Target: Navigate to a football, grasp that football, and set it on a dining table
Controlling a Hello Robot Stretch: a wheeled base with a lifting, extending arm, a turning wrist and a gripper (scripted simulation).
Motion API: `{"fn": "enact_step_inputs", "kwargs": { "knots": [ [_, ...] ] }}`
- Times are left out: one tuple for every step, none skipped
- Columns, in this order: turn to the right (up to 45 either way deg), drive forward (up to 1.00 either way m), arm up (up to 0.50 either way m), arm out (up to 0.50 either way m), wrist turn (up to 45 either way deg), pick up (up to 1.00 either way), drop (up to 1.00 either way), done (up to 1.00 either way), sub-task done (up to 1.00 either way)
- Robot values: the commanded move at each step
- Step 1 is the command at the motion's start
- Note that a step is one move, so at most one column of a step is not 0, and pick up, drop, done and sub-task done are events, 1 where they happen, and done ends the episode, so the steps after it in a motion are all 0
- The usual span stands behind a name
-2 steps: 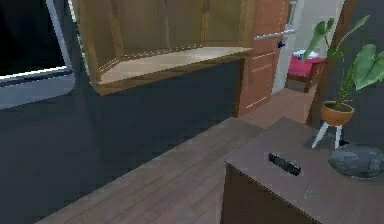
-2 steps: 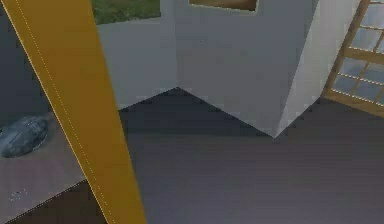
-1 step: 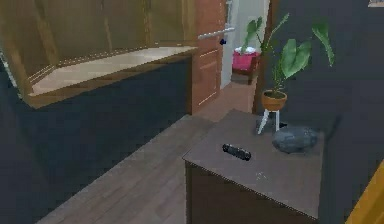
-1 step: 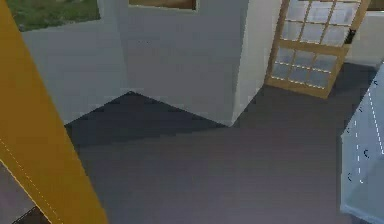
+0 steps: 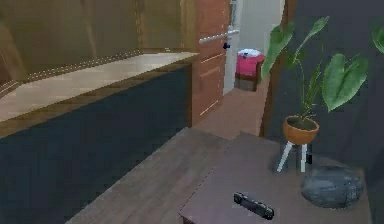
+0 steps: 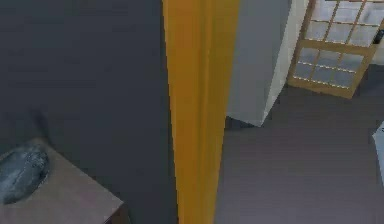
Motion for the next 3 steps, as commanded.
{"fn": "enact_step_inputs", "kwargs": {
  "knots": [
    [-45.0, 0.0, 0.0, 0.0, 0.0, 0.0, 0.0, 0.0, 0.0],
    [0.0, 0.0, 0.5, 0.0, 0.0, 0.0, 0.0, 0.0, 0.0],
    [0.0, 0.0, 0.34, 0.0, 0.0, 0.0, 0.0, 0.0, 0.0]
  ]
}}
